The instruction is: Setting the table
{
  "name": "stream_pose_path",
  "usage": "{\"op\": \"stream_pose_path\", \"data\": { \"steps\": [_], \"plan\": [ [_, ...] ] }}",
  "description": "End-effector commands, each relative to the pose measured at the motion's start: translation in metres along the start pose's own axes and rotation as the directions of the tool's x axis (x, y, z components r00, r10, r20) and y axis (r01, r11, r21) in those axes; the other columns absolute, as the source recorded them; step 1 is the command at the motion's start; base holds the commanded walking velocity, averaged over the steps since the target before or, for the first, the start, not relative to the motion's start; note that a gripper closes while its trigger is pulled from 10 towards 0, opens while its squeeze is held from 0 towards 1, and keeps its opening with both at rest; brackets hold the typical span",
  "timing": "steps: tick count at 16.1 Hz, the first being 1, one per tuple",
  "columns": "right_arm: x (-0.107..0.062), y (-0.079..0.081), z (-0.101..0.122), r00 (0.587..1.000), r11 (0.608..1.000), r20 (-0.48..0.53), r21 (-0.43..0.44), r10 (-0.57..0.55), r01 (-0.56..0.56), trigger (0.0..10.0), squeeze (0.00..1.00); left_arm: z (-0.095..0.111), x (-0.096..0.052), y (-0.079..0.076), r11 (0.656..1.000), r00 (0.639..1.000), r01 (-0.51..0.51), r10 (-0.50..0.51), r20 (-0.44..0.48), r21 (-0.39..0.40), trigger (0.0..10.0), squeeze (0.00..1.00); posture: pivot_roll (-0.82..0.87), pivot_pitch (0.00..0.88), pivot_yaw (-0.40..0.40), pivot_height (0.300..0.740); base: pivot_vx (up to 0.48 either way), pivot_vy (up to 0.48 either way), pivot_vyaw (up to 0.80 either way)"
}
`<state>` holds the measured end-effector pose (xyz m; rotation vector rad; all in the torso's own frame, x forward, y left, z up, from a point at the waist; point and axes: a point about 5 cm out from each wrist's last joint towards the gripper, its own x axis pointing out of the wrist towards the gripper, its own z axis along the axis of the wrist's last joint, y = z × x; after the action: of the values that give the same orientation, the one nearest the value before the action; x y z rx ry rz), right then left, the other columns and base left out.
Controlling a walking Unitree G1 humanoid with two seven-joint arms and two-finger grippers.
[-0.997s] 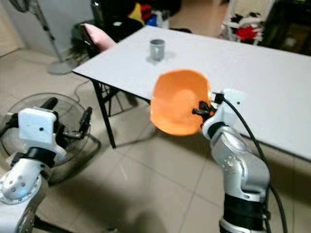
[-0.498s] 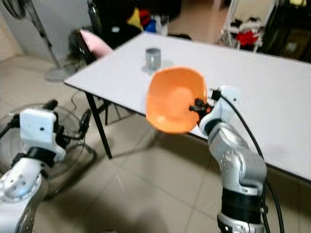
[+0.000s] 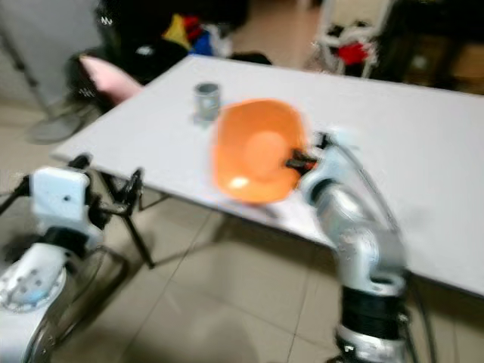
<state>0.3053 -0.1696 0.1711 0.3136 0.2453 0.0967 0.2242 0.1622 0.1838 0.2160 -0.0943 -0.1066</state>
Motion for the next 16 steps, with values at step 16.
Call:
{"op": "stream_pose_path", "data": {
  "steps": [16],
  "plan": [
    [0.037, 0.012, -0.013, 0.974, 0.98, -0.216, 0.196, 0.059, -0.016, 10.0, 0.0, -0.003, -0.008, 0.007, 1.0, 1.0, 0.013, -0.012, -0.02, 0.029, 10.0, 0.0, 0.02, 0.0, 0.025, 0.74, 0.396, 0.0, 0.0]
  ]
}}
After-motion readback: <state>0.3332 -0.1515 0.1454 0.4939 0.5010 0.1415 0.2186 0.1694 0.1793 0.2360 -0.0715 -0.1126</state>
